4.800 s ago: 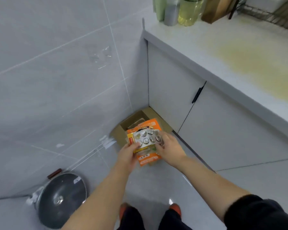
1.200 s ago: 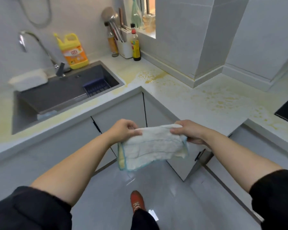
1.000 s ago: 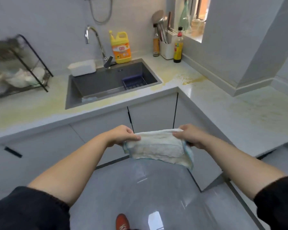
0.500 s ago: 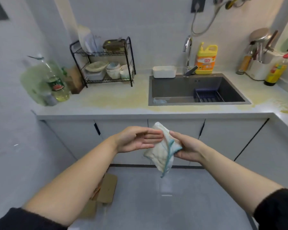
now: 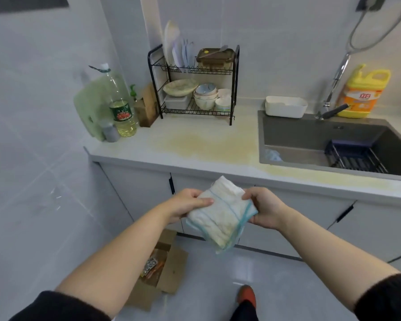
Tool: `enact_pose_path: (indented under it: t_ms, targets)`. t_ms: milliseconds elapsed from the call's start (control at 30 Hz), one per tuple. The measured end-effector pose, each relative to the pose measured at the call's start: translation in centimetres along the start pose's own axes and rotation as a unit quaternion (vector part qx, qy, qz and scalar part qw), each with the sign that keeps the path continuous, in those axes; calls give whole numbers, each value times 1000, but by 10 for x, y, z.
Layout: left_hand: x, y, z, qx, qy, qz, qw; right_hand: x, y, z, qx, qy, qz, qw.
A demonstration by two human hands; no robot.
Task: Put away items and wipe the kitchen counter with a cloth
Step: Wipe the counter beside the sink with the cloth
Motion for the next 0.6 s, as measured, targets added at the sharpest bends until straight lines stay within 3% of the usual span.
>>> enact_pose_path:
  t_ms: [167,367,500,600]
  targets:
    - [-9,-62,-56,-68,6,-9,998,45,-19,-74,27,33,117,992]
    - [-31,-134,-113,-26,26,144,989,95,-14,-170,133,109,171,970]
    - [-30,-199,-122,-154,31,189,969,115,6,-229,173,140,177,959]
    - [-11,-253,-111,-294,4,134,946,116,28,-273,178,164,172,955]
Point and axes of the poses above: each hand's wrist, its own z-axis away from the middle knuckle, its own y-axis out of the palm, x = y × z, the point moved 10 cm from there along -z, towards the middle knuckle, and after that the axes turned 9 degrees about x, right-handed, at the moved point
